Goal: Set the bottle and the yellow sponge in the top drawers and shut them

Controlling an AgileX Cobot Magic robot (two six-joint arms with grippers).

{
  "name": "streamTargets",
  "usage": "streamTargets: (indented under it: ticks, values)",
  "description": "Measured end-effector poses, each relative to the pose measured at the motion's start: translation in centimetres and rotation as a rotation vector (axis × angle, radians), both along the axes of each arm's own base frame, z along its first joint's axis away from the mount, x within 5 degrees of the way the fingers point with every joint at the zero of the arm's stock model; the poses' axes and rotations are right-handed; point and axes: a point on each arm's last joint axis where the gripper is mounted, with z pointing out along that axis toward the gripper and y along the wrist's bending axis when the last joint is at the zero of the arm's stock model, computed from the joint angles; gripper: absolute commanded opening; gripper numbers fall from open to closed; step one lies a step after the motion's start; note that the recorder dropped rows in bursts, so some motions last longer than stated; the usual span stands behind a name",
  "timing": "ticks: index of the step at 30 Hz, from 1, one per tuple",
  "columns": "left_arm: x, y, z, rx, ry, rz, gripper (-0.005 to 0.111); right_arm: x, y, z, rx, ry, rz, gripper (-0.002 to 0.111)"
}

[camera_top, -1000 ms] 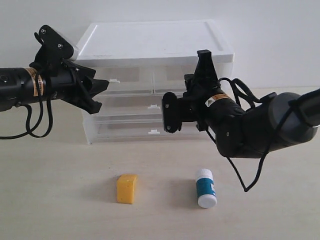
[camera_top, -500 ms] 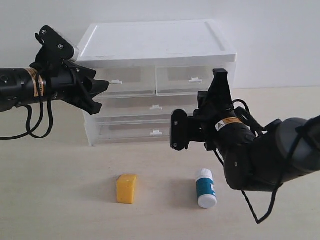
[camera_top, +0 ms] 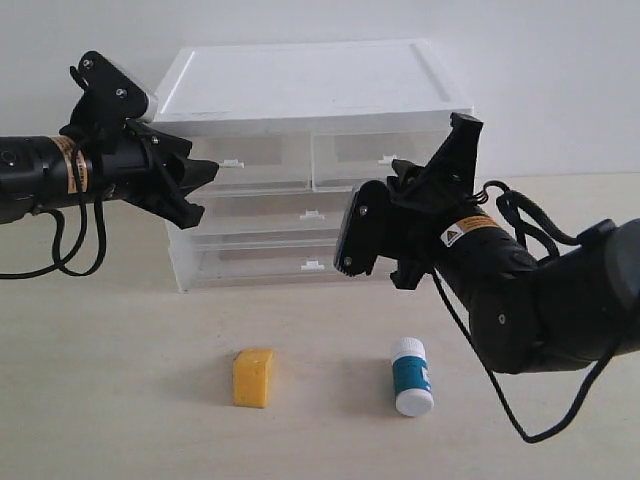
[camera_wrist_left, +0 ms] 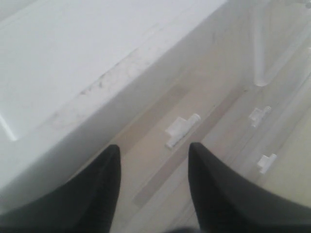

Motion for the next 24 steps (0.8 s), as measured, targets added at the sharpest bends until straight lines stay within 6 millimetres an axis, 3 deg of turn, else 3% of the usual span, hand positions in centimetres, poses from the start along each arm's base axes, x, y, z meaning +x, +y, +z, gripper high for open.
streamTargets:
  ticks: [1,3,8,16,20,22,23,24]
  values:
    - [0.0,0.0,0.0,0.0,0.0,0.0,0.042,0.0,0.1,-0.1,-0.043,-0.01,0.008,0.047]
    - [0.0,0.0,0.0,0.0,0.0,0.0,0.042,0.9,0.2,0.1,-0.136,-0.041,0.004,0.052]
    - [0.0,0.0,0.0,-0.001,-0.002,-0.003,0.042,3.0,-0.2,0.7,-0.164,-0.051,-0.024,0.052]
    - [0.0,-0.2,0.0,-0.018,-0.008,-0.017,0.042,4.0,-0.6,-0.8,-0.249,-0.103,0.015,0.052]
    - [0.0,-0.2,0.0,-0.022,-0.01,-0.018,0.042,4.1,-0.6,-0.9,-0.231,-0.103,0.024,0.027]
    - [0.0,-0.2,0.0,-0.022,-0.01,-0.018,0.042,4.1,-0.6,-0.8,-0.219,-0.099,0.026,0.005]
    - [0.0,-0.2,0.0,-0.022,-0.01,-0.018,0.042,4.2,-0.6,-1.1,-0.222,-0.078,0.028,-0.001]
    - [0.0,-0.2,0.0,-0.021,-0.011,-0.019,0.042,4.3,-0.8,-1.6,-0.223,-0.05,0.02,0.002]
